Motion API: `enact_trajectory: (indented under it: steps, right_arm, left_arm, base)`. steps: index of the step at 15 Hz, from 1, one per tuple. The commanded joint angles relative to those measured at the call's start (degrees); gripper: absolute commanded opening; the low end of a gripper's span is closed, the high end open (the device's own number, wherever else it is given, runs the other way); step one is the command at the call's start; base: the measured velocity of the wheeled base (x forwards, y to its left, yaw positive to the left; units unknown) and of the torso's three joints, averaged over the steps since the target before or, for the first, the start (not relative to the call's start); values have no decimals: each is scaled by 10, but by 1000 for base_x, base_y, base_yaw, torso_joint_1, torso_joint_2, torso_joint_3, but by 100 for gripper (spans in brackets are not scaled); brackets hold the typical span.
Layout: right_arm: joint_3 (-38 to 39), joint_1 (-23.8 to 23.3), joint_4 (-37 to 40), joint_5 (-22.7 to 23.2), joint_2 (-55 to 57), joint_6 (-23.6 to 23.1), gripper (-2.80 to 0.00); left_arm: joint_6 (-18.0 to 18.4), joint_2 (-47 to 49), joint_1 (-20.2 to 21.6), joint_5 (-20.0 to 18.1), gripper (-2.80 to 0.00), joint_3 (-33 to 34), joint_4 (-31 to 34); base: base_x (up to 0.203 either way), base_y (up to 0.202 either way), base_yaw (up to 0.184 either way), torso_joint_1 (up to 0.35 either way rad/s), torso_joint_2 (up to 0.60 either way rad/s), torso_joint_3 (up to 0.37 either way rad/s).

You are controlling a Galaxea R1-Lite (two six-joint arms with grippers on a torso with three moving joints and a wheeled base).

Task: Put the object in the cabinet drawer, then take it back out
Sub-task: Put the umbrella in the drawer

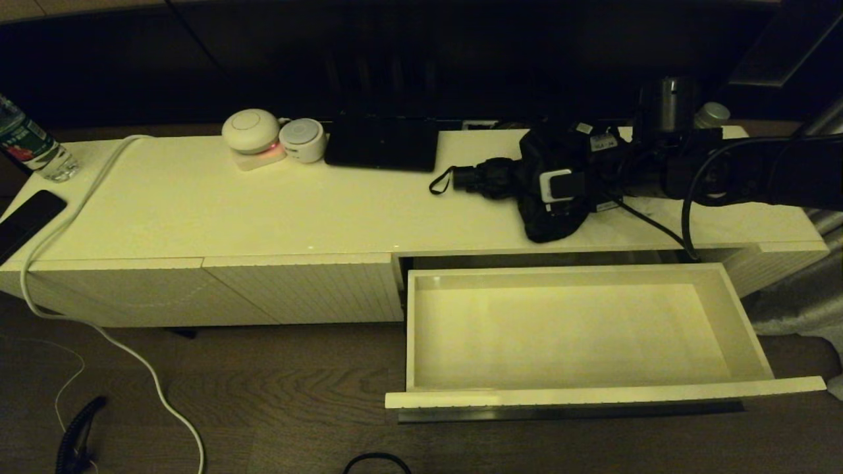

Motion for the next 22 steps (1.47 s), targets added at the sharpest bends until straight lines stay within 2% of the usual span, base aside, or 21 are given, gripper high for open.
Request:
enact_trajectory:
  steps: [1, 7, 11, 15, 19, 22]
  right_arm:
    - [2, 0, 12, -1, -4, 1, -280]
    - [59, 7, 12, -11, -56, 61, -280]
    - [108, 48, 17, -38, -129, 137, -280]
    - [185, 77, 18, -40, -209, 171, -280]
    - [269, 78, 28, -40, -298, 175, -280]
    - [336, 66, 78, -35, -376, 170, -280]
  left_arm:
    - [0, -1, 0, 0, -280, 1, 0]
    - [0, -1, 0, 0, -280, 1, 0]
    - [0, -1, 0, 0, -280, 1, 0]
    - [0, -1, 0, 0, -280, 0, 0]
    - [0, -1, 0, 0, -280, 0, 0]
    - [0, -1, 0, 0, -280, 1, 0]
  base:
    - [0, 0, 0, 0, 0, 0]
    - [0, 0, 0, 0, 0, 0]
    - [0, 0, 0, 0, 0, 0]
    - [0, 0, 0, 0, 0, 0]
    - [0, 0, 0, 0, 0, 0]
    - [0, 0, 0, 0, 0, 0]
